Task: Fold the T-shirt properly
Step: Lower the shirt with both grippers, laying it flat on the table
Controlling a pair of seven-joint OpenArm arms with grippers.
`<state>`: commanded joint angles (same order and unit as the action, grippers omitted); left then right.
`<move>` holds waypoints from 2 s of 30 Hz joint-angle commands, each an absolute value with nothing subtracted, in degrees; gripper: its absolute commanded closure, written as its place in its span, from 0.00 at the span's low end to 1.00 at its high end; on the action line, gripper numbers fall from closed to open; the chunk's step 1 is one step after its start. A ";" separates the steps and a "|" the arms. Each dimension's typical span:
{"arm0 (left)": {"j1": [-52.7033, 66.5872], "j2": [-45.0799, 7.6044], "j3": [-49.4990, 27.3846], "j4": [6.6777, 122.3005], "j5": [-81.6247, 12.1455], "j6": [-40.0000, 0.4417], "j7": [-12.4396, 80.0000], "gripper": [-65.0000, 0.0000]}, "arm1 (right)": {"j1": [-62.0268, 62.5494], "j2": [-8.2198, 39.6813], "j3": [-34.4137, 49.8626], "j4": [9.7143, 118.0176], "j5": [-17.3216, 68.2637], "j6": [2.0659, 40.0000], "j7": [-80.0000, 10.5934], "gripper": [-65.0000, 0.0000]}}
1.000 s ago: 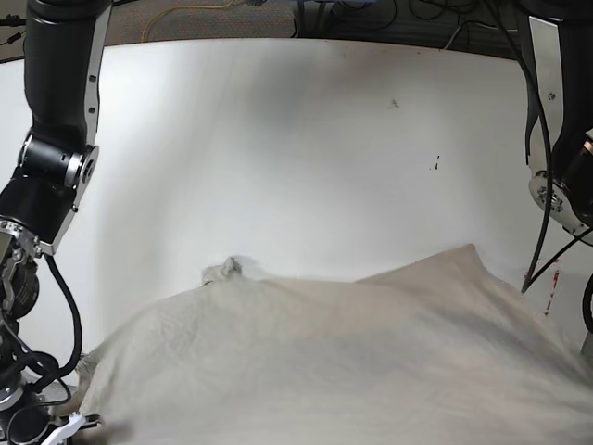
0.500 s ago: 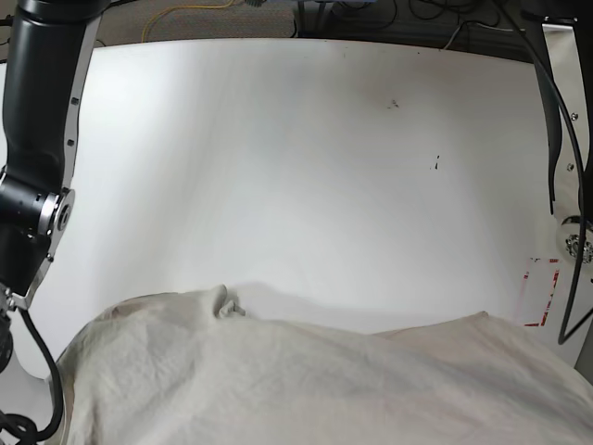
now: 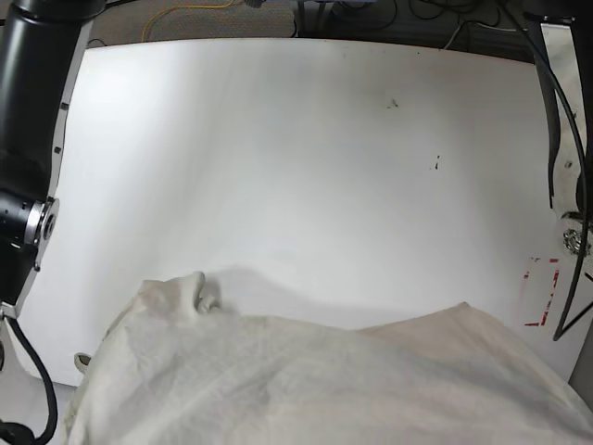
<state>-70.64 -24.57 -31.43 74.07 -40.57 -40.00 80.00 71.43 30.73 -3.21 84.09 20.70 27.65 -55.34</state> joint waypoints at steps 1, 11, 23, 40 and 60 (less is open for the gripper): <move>-68.62 -25.01 -31.34 74.77 -41.27 -40.00 80.00 0.96 | 68.88 30.99 -3.03 85.32 20.70 27.65 -55.43 1.00; -49.27 -25.36 -31.52 83.56 -49.19 -40.00 80.00 0.96 | 44.18 31.08 7.08 97.19 20.79 27.74 -56.84 1.00; -25.36 -26.95 -36.70 92.53 -56.04 -40.00 80.00 0.96 | 16.31 25.19 18.07 109.67 20.79 27.74 -56.92 1.00; 7.60 -28.18 -45.49 100.53 -62.20 -40.00 80.00 0.96 | -10.68 15.87 25.36 115.56 20.79 27.74 -56.92 1.00; 23.25 -27.74 -47.34 100.35 -57.71 -40.00 80.00 0.96 | -24.75 8.75 25.19 115.30 20.18 27.74 -56.92 1.00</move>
<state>23.25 -27.74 -47.34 100.35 -57.71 -40.00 80.00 -24.75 8.75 25.19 115.30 20.18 27.74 -56.92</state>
